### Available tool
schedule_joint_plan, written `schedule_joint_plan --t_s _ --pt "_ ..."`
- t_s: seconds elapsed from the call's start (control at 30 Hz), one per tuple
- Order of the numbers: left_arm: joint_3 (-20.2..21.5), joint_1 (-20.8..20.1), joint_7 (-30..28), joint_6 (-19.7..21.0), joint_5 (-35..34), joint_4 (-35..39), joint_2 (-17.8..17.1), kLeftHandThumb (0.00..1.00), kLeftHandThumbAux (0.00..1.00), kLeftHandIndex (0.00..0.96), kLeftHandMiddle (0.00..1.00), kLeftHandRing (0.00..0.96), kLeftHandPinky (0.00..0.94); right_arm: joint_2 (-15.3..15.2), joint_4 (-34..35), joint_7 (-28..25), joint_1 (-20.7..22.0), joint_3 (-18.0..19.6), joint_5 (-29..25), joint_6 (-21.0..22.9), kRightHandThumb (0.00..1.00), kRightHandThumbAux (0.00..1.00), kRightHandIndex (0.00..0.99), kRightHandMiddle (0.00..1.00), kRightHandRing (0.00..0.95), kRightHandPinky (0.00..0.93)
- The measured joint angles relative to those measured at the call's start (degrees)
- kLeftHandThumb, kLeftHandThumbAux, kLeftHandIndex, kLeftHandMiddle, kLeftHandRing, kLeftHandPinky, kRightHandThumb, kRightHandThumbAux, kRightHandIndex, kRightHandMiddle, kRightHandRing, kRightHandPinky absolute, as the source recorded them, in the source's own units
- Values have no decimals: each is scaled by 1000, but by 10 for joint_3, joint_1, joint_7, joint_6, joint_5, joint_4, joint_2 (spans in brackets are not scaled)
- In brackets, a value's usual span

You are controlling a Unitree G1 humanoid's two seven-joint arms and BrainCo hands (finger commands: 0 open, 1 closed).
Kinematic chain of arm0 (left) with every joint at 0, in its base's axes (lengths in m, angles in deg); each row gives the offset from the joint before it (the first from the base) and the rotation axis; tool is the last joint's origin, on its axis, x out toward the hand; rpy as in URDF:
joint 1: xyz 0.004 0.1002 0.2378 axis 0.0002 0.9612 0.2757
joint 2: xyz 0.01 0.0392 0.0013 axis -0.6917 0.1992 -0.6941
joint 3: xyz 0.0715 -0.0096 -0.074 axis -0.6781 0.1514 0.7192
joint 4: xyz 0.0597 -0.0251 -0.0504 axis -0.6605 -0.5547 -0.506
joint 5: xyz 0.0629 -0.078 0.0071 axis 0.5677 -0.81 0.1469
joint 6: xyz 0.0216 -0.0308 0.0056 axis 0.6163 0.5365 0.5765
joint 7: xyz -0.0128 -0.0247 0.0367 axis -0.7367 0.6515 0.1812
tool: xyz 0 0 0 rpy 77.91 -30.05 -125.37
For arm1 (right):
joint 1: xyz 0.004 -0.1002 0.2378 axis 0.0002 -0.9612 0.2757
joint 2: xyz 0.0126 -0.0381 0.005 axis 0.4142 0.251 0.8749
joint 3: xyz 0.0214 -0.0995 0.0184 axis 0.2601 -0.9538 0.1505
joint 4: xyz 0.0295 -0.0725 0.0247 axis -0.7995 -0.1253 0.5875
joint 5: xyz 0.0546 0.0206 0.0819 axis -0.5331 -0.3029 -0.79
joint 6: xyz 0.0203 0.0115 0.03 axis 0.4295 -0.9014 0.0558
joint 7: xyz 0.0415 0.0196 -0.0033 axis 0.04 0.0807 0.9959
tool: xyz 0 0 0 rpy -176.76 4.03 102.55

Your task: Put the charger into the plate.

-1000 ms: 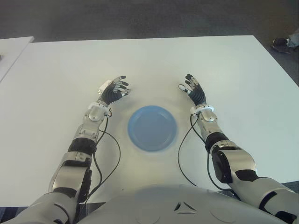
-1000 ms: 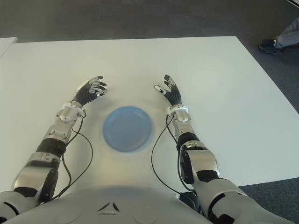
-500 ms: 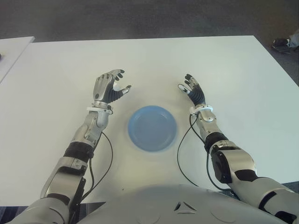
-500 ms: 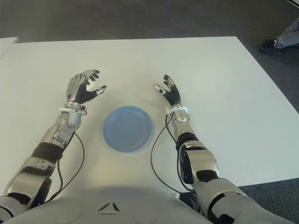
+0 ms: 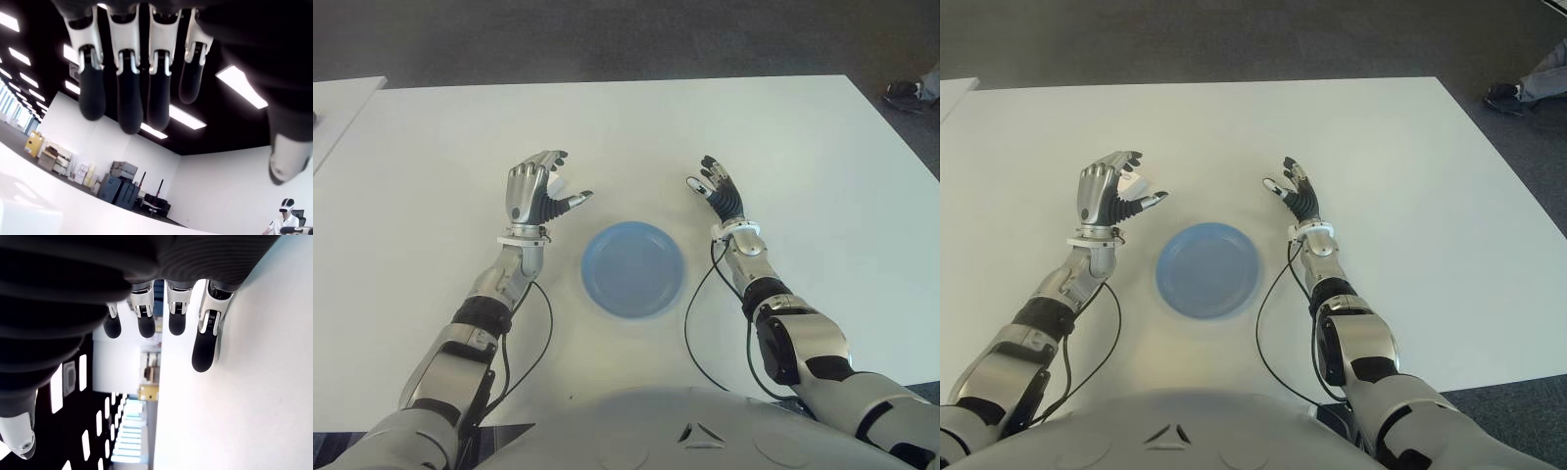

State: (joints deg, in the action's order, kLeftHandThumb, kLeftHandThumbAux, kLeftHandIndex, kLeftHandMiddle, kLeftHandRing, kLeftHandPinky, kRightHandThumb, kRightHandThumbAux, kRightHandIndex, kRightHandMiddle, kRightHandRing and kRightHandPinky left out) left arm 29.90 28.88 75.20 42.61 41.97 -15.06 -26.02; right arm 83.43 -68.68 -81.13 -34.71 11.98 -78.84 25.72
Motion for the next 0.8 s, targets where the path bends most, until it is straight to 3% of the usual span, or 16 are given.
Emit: schedule_joint_plan --t_s 0.17,0.23,0.5,0.8 --pt "-22 -44 22 16 12 -97 -6 521 415 84 93 110 75 0 0 -1 0 0 1 0 102 580 0 0 0 0" --pt "-32 -60 27 31 18 -137 -10 493 379 43 47 56 38 0 0 -1 0 0 2 0 102 581 0 1 0 0" --pt "-72 -113 26 117 21 -268 1 399 251 2 2 2 1 -2 0 -4 0 0 2 0 102 587 0 13 0 0" --pt "-93 -138 -17 174 8 -293 25 333 190 0 0 0 0 -3 0 -7 0 0 2 0 98 606 0 28 0 0"
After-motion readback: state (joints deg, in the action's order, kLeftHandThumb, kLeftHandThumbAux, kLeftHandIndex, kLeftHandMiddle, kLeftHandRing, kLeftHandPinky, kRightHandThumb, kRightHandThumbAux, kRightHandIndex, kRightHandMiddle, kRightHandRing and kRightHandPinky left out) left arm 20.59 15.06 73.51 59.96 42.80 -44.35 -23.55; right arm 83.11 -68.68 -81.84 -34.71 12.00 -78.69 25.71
